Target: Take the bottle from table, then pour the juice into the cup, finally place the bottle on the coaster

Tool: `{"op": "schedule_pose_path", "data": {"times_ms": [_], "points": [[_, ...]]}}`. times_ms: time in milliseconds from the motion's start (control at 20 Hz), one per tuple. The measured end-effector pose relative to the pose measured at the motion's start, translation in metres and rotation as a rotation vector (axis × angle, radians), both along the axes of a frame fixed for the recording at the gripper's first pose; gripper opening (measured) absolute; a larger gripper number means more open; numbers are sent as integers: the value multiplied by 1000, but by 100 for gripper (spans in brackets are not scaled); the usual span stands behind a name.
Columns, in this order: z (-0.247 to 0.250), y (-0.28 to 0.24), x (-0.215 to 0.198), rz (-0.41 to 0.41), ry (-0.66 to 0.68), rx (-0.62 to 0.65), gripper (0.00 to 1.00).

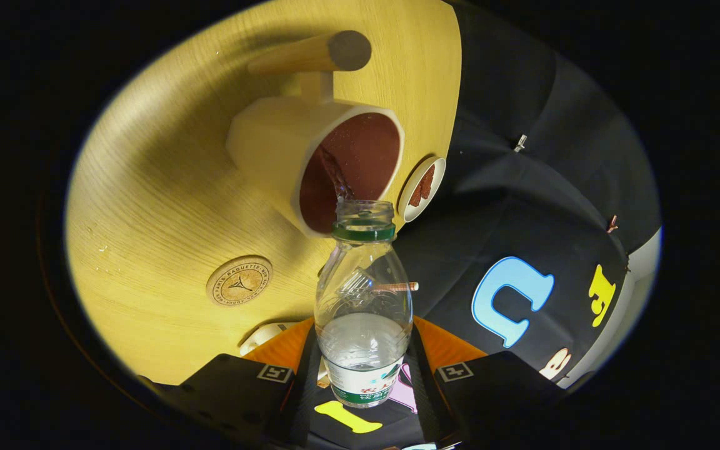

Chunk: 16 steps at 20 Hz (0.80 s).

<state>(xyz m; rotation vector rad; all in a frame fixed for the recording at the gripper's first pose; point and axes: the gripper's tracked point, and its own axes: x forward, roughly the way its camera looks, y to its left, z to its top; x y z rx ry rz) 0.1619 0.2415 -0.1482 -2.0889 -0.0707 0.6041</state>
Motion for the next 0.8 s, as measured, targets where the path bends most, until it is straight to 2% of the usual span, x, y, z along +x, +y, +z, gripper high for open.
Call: {"op": "schedule_pose_path", "data": {"times_ms": [250, 800], "points": [[0, 1, 0, -1, 4, -52, 69], [6, 17, -1, 57, -30, -158, 68]]}}
